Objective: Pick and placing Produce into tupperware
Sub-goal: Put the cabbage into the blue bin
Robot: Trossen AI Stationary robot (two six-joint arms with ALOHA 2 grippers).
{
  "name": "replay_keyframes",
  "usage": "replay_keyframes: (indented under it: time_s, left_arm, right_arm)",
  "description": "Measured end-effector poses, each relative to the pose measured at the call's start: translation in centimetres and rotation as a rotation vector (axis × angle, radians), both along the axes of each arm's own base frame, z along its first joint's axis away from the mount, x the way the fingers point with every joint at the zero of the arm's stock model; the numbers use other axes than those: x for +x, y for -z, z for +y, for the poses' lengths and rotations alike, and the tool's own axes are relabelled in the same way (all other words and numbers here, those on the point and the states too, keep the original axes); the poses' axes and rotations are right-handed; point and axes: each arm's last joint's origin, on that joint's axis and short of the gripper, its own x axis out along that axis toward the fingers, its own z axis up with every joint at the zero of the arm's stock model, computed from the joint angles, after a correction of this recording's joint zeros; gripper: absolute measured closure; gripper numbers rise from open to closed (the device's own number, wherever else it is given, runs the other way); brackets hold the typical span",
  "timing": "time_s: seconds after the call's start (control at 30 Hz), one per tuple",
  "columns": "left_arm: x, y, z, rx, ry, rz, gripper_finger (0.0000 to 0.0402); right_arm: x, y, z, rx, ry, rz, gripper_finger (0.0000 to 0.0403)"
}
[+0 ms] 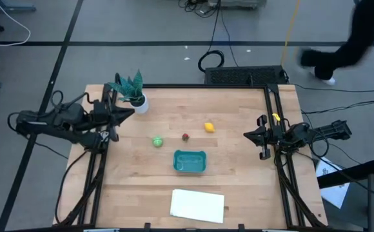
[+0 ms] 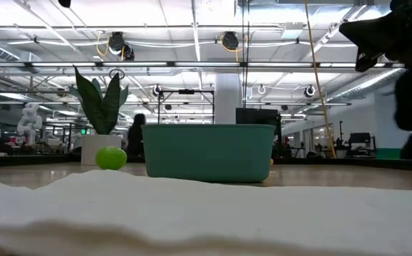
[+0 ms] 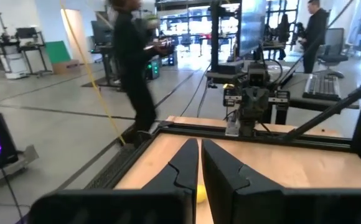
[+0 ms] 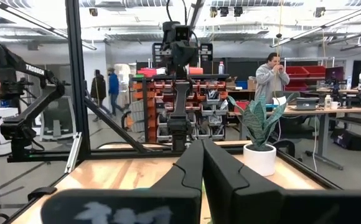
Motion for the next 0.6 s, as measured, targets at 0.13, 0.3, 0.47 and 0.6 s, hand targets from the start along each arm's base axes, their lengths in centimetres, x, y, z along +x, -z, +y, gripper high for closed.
replay_keyframes:
  time_s: [0.13, 0.3, 0.47, 0.6]
  left_arm:
    - [0.0, -1.3, 0.5, -0.006, -0.044, -0.016, 0.0376]
    - [0.0, -3.1, 1.1, -0.015, -0.09, 0.012, 0.0376]
    - [0.4, -5.1, 1.5, -0.007, -0.094, 0.062, 0.0376]
    - [0.8, -6.8, 1.8, -0.003, -0.118, 0.125, 0.0376]
  right_arm:
    - [0.0, 0.0, 0.0, 0.015, -0.003, -0.001, 0.0403]
    - [0.0, 0.0, 0.0, 0.002, 0.0, 0.0, 0.0403]
    - [0.0, 0.0, 0.0, 0.009, -0.002, 0.0, 0.0403]
    - [0.0, 0.0, 0.0, 0.011, -0.002, 0.0, 0.0403]
